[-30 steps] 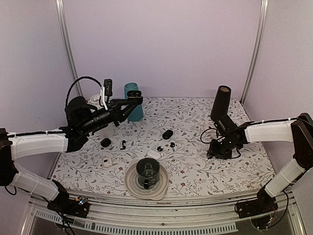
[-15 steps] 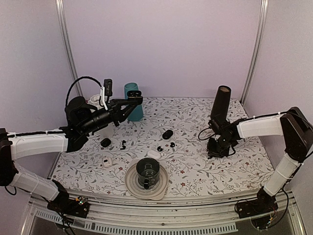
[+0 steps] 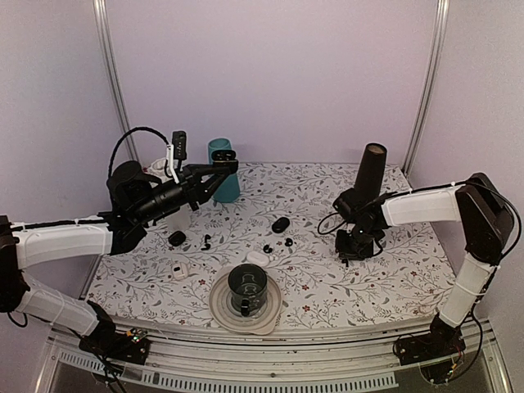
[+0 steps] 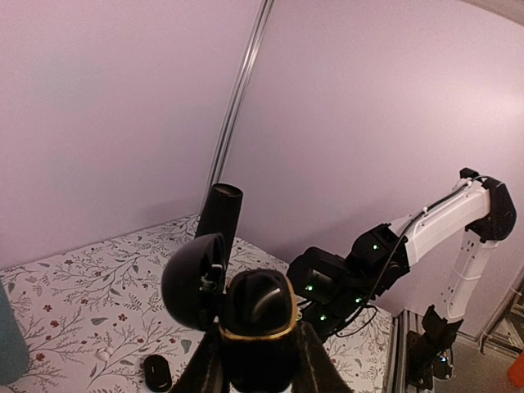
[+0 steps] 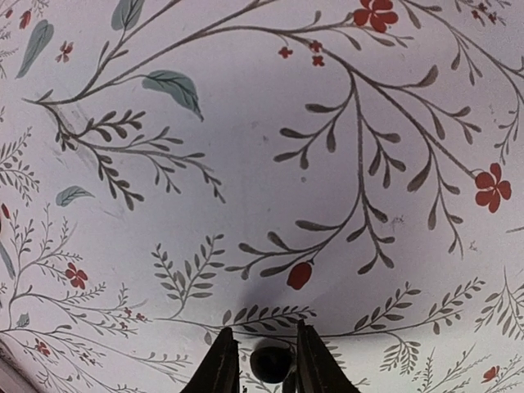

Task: Insert the wireless bluetooth earbuds into the charging case
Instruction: Pick up the right earbud from the center of the board.

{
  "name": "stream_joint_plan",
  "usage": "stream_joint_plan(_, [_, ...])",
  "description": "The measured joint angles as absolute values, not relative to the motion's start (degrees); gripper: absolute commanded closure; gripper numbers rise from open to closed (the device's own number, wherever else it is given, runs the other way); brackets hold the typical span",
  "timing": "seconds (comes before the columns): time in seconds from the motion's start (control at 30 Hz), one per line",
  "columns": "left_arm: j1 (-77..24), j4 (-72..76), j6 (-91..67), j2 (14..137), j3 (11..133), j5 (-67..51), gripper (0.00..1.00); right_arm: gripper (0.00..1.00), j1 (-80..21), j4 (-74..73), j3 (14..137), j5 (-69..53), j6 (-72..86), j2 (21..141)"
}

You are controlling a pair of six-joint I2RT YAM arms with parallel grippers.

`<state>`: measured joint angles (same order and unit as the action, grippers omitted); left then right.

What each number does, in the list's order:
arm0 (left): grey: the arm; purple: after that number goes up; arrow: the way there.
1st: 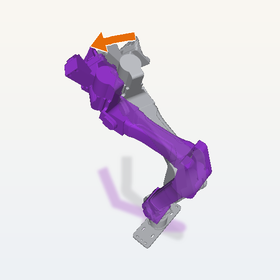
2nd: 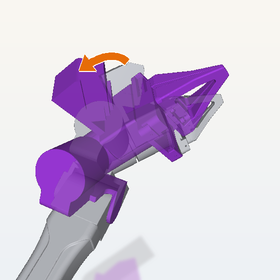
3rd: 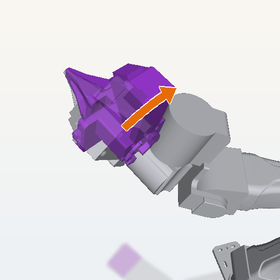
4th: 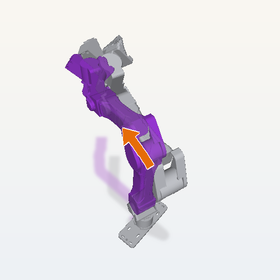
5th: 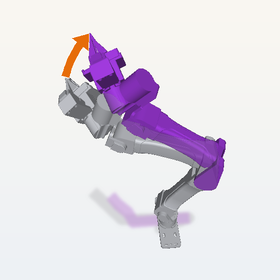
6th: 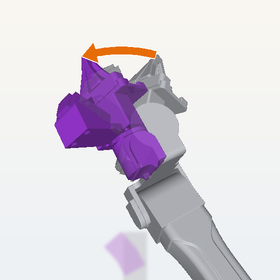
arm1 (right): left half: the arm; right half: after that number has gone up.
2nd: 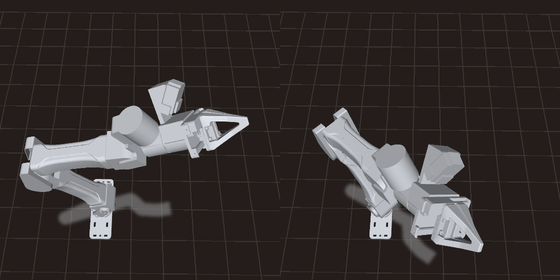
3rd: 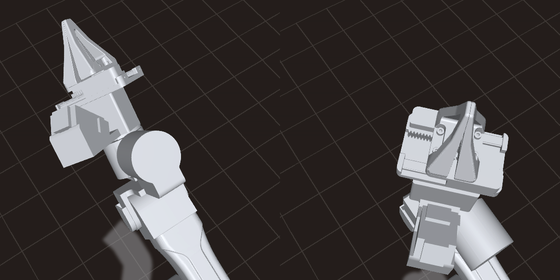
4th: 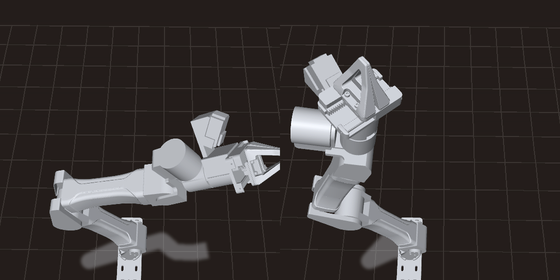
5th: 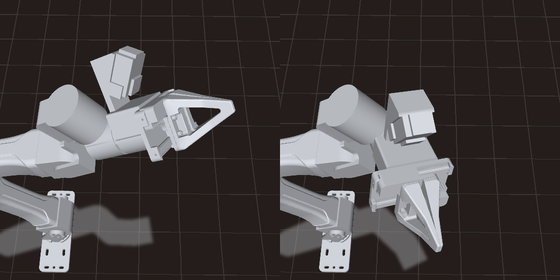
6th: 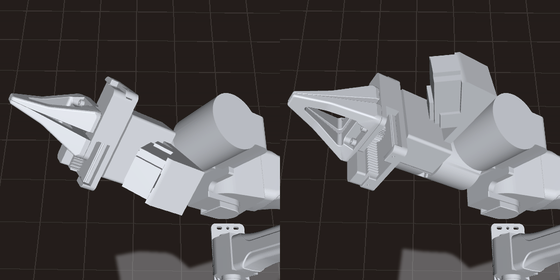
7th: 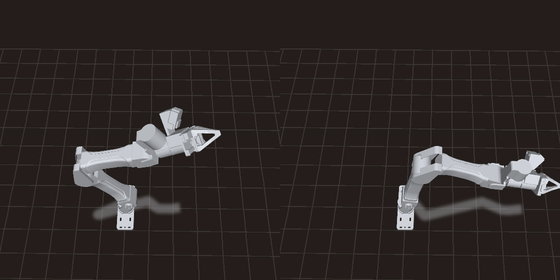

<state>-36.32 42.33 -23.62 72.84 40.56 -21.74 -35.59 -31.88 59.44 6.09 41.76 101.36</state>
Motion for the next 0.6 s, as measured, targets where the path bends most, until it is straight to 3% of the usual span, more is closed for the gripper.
stream_joint_plan(0.6, [-36.32,42.35,-23.66,72.84,40.56,-21.76,1.00,0.70,-37.45,-32.99,59.44,7.94,29.15,101.78])
